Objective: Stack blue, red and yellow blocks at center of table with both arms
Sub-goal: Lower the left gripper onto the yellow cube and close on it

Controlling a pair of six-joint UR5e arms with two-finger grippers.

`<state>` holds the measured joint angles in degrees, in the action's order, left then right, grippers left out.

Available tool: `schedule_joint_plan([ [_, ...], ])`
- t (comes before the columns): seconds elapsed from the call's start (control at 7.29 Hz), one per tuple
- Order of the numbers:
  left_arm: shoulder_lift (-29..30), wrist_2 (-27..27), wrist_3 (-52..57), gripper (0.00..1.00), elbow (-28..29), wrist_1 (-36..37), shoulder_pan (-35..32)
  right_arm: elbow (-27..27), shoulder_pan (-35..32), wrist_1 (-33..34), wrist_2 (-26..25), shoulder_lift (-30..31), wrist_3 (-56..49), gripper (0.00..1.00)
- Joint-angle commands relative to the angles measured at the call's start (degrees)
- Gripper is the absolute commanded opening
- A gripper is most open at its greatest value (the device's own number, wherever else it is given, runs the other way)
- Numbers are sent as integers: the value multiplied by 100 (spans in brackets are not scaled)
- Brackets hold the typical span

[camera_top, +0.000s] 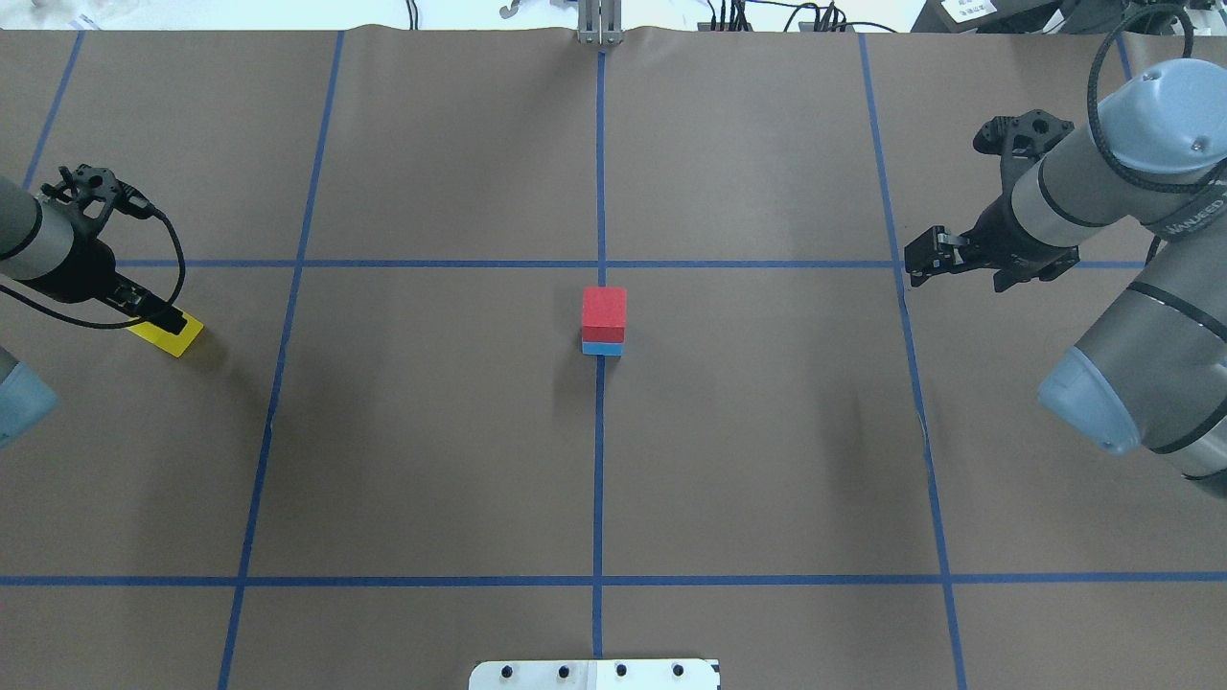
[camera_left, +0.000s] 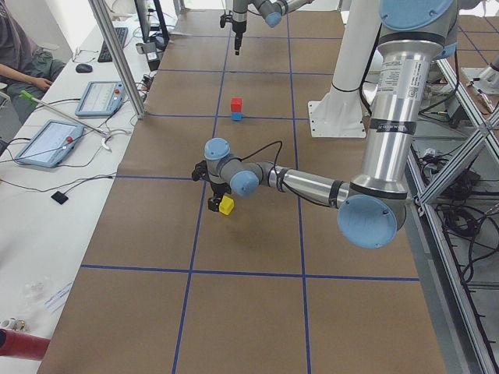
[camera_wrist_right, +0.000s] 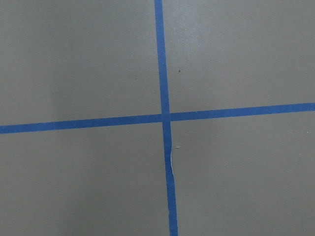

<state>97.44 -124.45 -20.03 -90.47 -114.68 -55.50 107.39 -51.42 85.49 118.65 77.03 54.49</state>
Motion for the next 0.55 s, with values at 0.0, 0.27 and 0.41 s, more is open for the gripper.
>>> schedule_joint_plan([
  [0.0,64,0,-18,99,221,-54,56,-33,0,3,0,-4,1,100],
  [0.27,178,0,-27,99,425,-160,74,-25,0,-6,9,-4,1,100],
  [0.41,187,0,-36,98,451,-160,83,-25,0,3,9,-12,1,100],
])
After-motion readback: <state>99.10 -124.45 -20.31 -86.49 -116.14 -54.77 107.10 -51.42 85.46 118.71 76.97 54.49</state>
